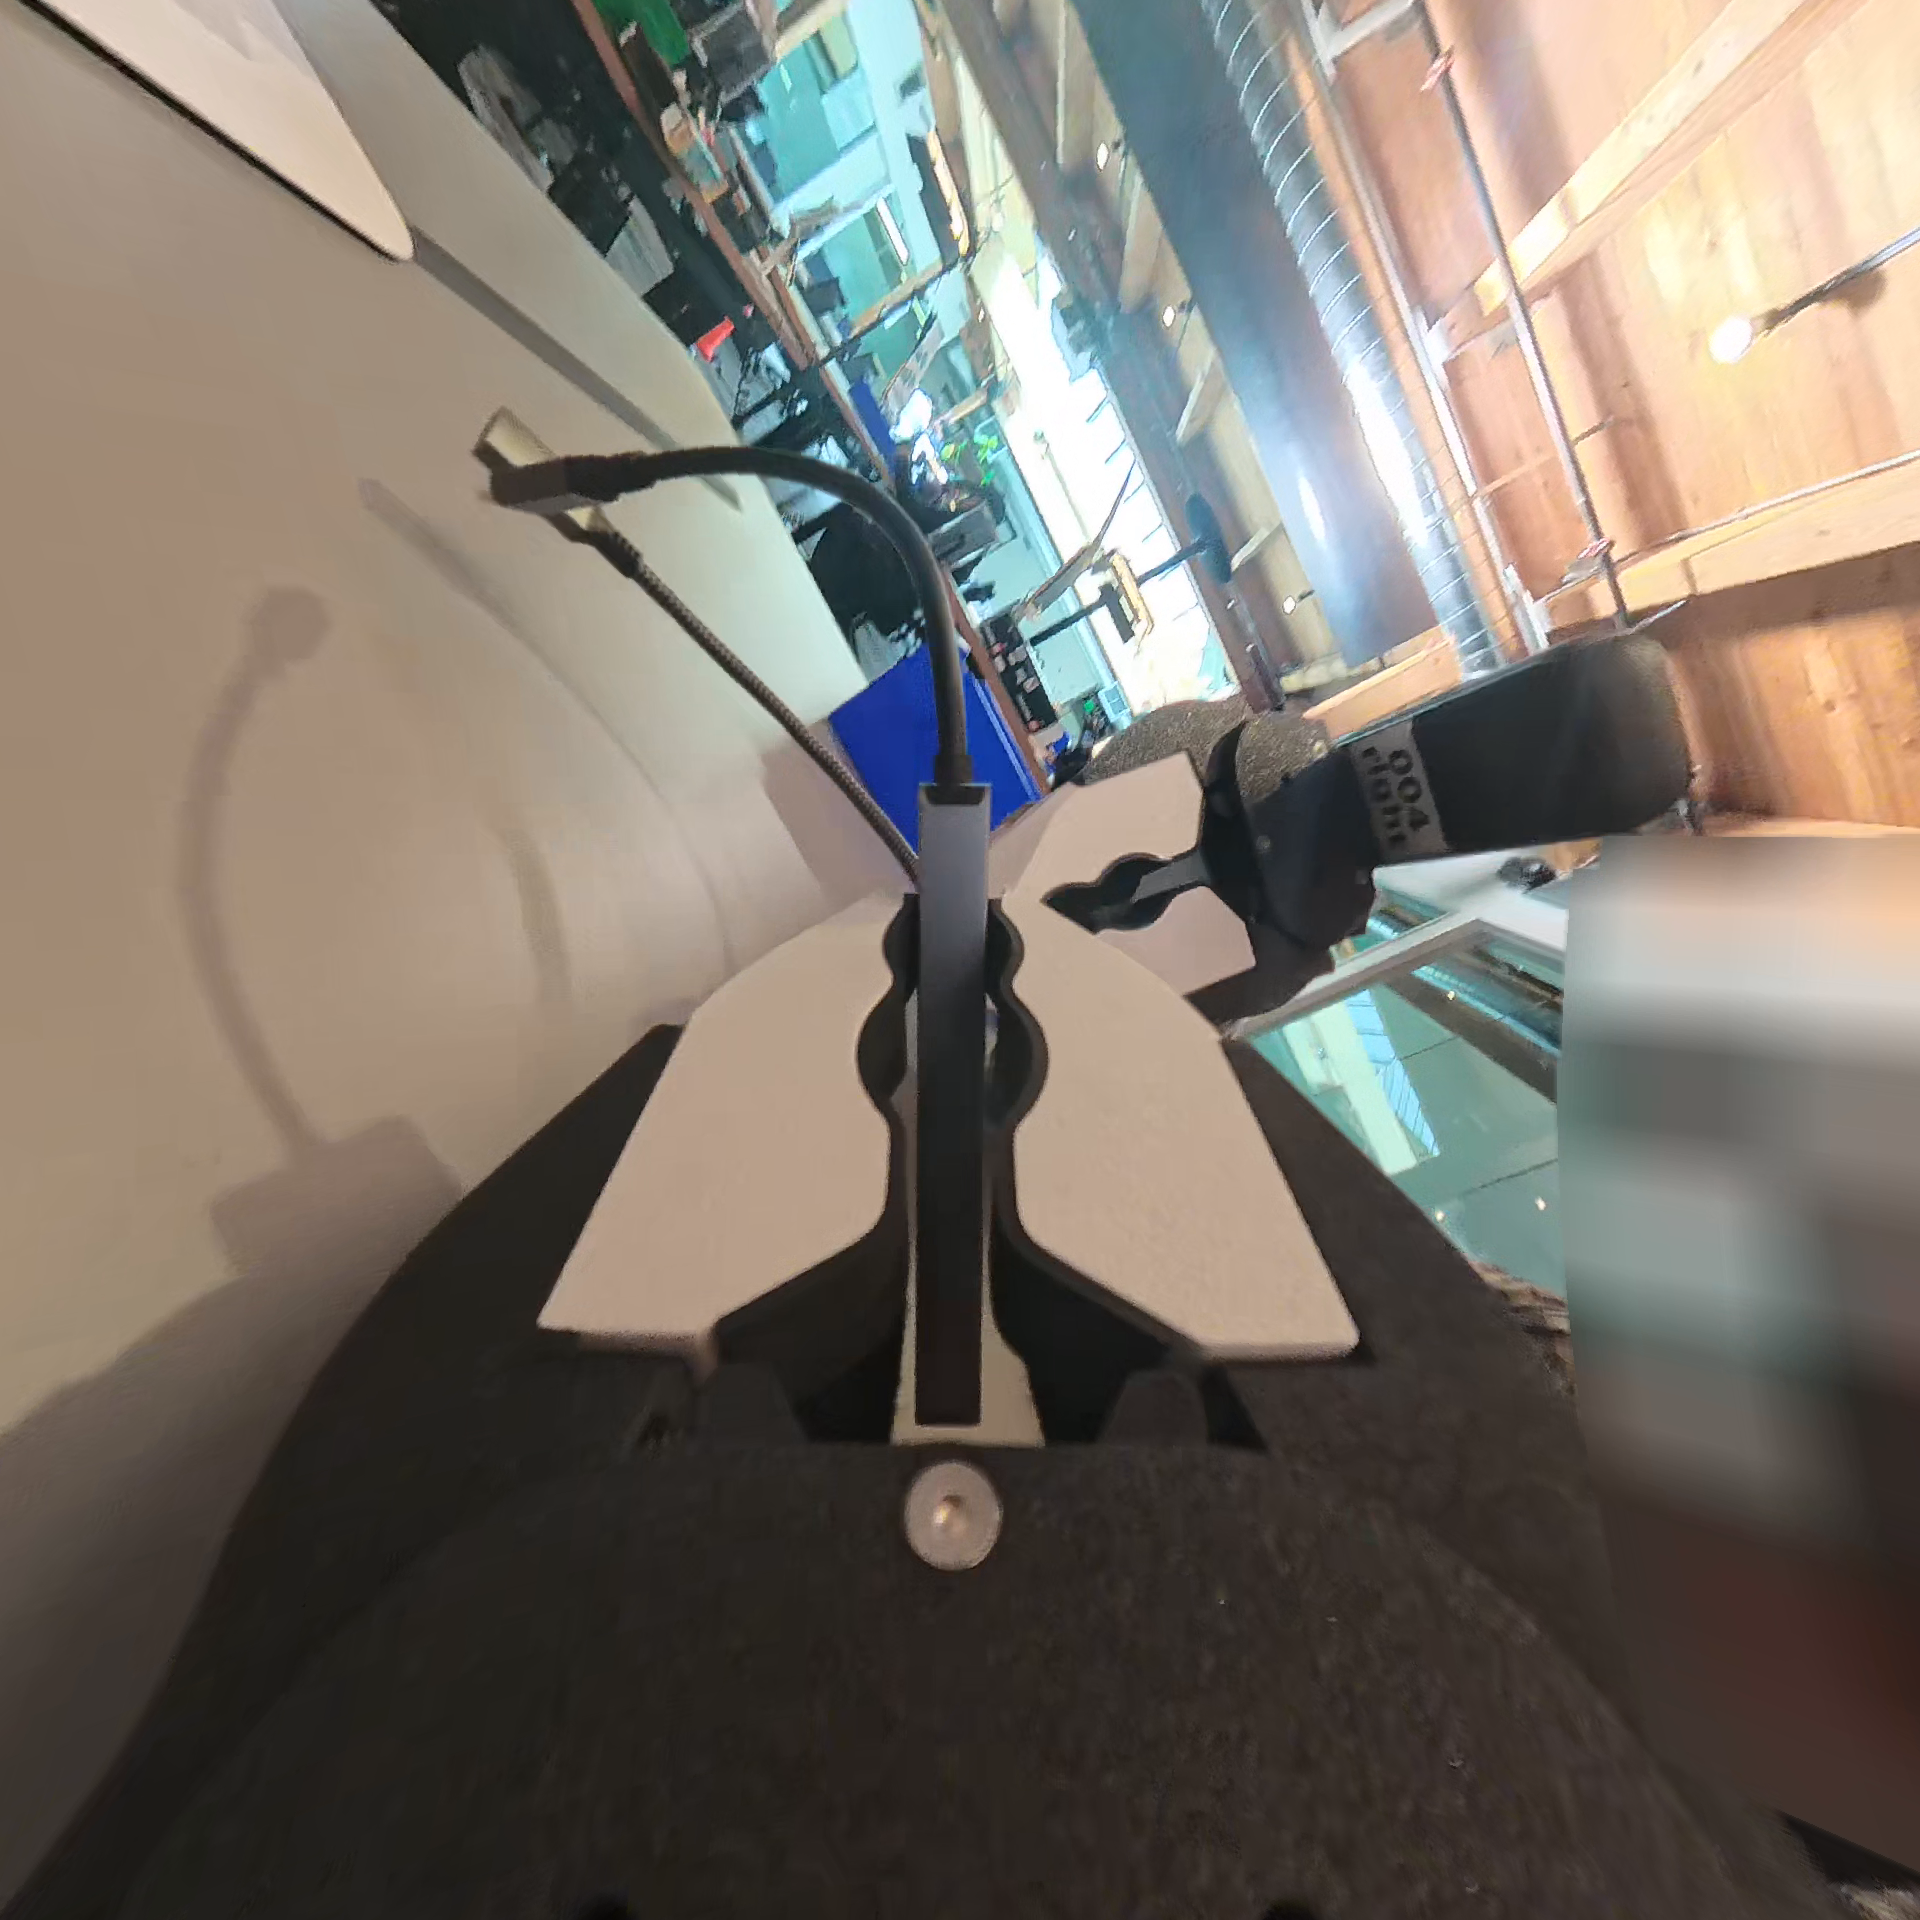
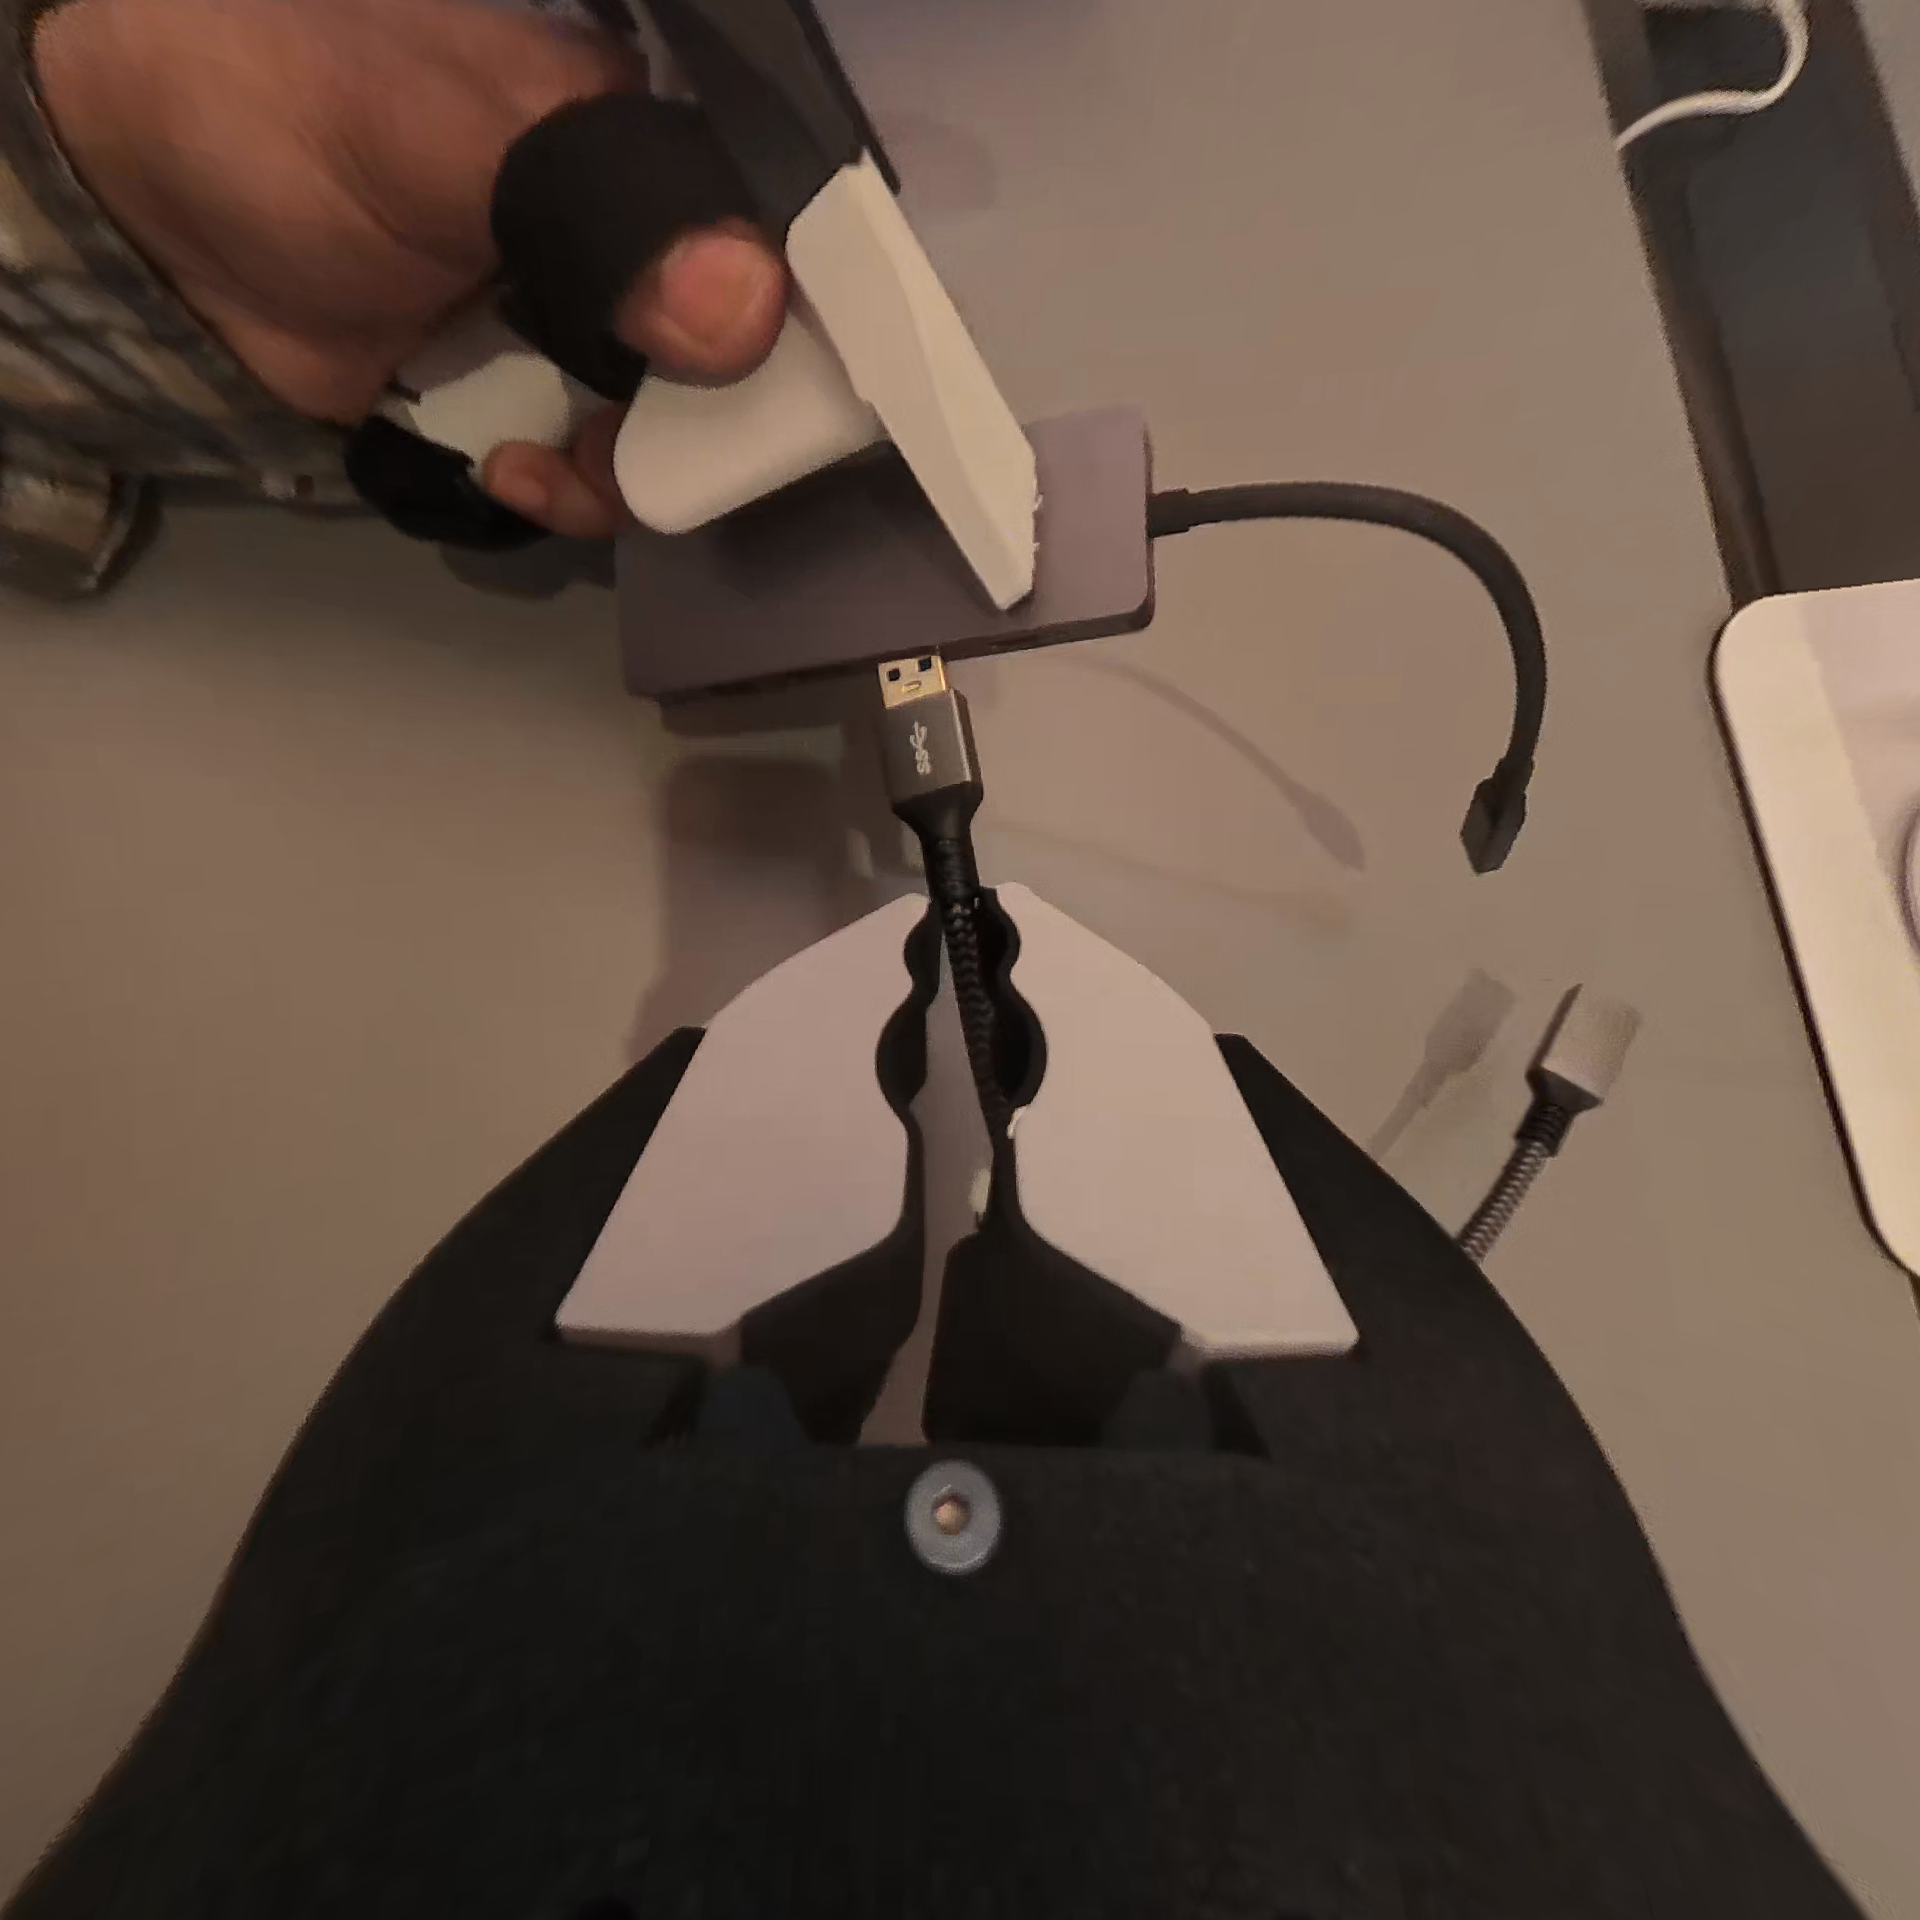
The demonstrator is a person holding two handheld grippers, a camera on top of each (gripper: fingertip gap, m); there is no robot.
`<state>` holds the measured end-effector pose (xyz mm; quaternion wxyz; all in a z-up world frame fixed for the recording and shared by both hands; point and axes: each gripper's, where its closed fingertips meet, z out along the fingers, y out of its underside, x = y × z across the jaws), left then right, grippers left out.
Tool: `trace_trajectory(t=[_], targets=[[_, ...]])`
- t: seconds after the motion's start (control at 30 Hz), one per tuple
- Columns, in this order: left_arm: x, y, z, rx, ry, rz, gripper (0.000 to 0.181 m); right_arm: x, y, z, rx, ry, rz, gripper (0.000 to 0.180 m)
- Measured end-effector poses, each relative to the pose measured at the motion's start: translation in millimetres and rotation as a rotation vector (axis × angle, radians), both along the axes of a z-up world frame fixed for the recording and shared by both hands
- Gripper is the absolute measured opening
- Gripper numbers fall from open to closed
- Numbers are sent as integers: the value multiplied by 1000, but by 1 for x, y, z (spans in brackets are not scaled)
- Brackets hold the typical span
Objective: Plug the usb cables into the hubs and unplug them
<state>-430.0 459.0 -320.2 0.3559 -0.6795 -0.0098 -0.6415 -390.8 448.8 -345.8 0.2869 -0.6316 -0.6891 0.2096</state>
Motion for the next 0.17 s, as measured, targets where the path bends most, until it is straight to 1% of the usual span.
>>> trace_trajectory(t=[0.03,0.17], targets=[[-2,1,2,5,-22,15,11,-2,0,3,2,21,-6,5],[-10,4,11,32,-82,76,11,-11,1,6,3,91,-39,5]])
